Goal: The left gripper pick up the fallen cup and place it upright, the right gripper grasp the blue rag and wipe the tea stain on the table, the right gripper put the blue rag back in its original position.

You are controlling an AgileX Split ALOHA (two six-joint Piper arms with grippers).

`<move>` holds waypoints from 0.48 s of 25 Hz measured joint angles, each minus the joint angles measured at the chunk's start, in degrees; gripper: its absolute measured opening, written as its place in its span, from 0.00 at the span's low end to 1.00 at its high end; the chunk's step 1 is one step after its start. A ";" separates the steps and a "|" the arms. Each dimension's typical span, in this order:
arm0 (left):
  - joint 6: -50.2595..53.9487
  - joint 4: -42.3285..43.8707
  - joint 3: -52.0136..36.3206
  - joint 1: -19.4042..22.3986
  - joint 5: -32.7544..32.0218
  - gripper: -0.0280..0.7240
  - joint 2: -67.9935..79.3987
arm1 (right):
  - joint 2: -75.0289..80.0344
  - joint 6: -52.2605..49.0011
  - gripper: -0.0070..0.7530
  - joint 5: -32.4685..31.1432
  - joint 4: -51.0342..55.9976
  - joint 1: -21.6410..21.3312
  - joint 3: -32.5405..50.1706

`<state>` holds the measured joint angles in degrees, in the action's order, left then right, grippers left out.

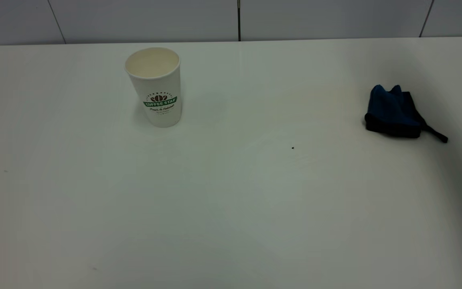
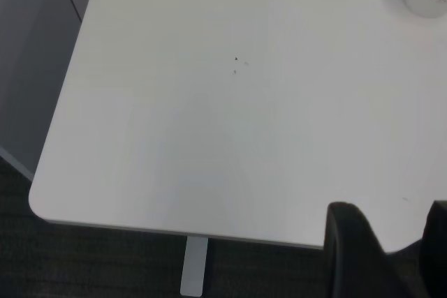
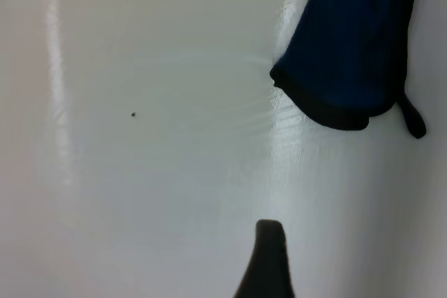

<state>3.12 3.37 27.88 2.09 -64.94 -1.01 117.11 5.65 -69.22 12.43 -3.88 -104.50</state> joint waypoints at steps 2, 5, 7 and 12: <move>-0.05 0.00 0.00 0.00 0.00 0.41 0.00 | -6.61 0.34 0.96 -0.33 -0.41 0.99 4.17; -0.05 0.00 0.00 0.00 0.00 0.41 0.00 | -18.58 0.67 0.95 -0.77 -2.62 3.13 12.28; -0.05 0.00 0.00 0.00 0.00 0.41 0.00 | -26.19 0.85 0.95 -0.91 -3.17 4.52 17.49; -0.05 0.00 0.00 0.00 0.00 0.41 0.00 | -45.35 -2.31 0.94 -1.60 -3.78 5.68 31.62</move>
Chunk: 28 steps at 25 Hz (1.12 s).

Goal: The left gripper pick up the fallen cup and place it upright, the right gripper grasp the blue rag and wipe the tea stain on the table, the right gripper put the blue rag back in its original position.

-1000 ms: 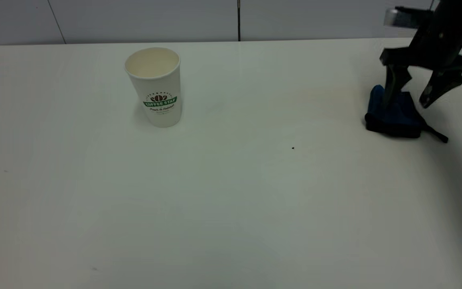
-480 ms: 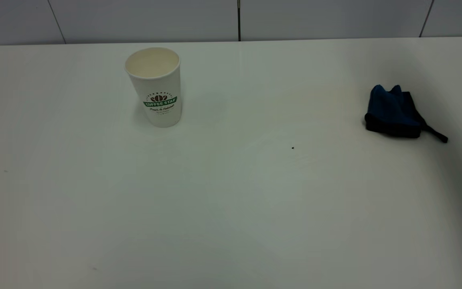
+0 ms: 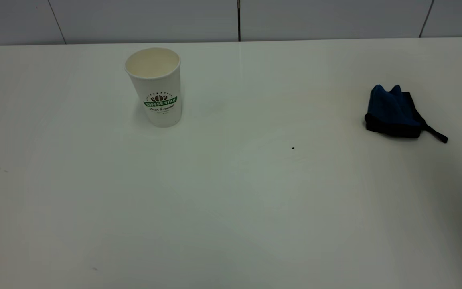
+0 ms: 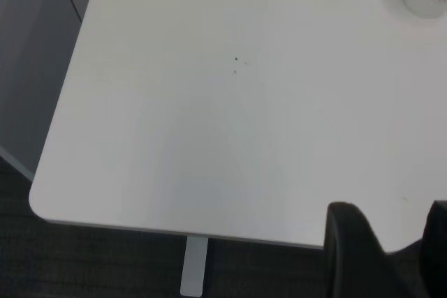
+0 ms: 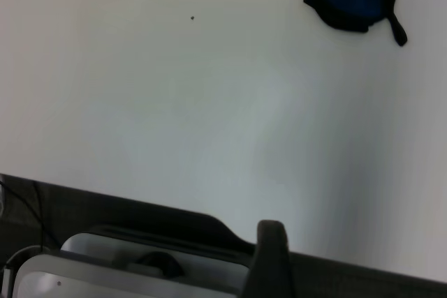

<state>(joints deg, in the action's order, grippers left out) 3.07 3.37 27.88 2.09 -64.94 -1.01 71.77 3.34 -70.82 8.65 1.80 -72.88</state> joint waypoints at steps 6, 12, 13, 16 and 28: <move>0.00 0.00 0.00 0.00 0.00 0.41 0.00 | -17.10 -1.87 0.91 0.07 -2.13 0.00 15.52; 0.00 0.00 0.00 0.00 0.00 0.41 0.00 | -29.08 -1.94 0.82 0.80 -2.95 0.00 29.57; 0.00 0.00 0.00 0.00 0.00 0.41 0.00 | -31.10 -1.94 0.80 0.86 -3.11 0.00 32.03; 0.00 0.00 0.00 0.00 0.00 0.41 0.00 | -36.62 -1.94 0.73 2.15 -3.77 0.00 38.46; 0.00 0.00 0.00 0.00 0.00 0.41 0.00 | -56.04 -1.94 0.54 7.59 -5.76 0.00 46.03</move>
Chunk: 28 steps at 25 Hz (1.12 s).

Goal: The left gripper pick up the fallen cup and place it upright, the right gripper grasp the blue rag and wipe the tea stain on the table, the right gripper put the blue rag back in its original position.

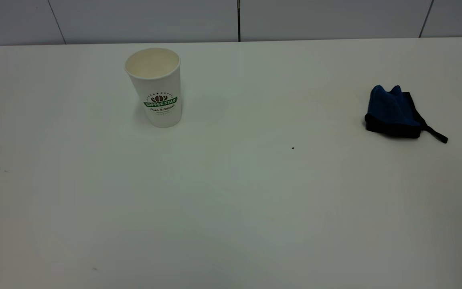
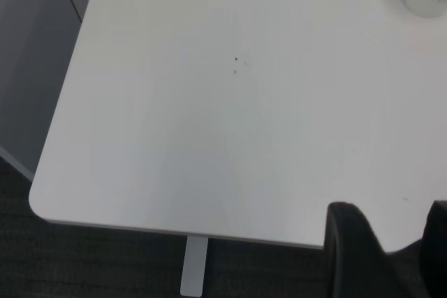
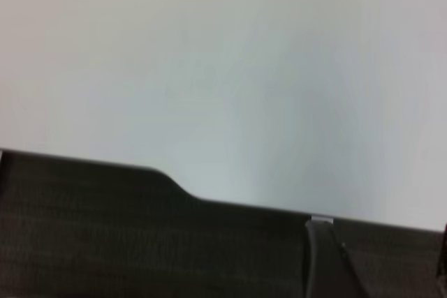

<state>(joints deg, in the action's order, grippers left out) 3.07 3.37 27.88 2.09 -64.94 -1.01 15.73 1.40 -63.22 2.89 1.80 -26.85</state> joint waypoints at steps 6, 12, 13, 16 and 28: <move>0.00 0.00 0.00 0.00 0.00 0.41 0.00 | -3.91 0.00 0.44 -0.06 0.00 0.00 0.00; 0.00 0.00 0.00 0.00 0.00 0.41 0.00 | -3.97 -0.06 0.35 -0.10 0.00 -0.06 0.04; 0.00 0.00 0.00 0.00 0.00 0.41 0.00 | -4.04 -0.13 0.34 -0.10 0.00 -0.23 0.04; 0.00 0.00 0.00 0.00 0.00 0.41 0.00 | -5.47 -0.18 0.31 -0.12 -0.12 -2.26 0.04; 0.00 0.00 0.00 0.00 0.00 0.41 0.00 | -16.65 -0.29 0.32 -0.54 -0.18 -6.46 0.04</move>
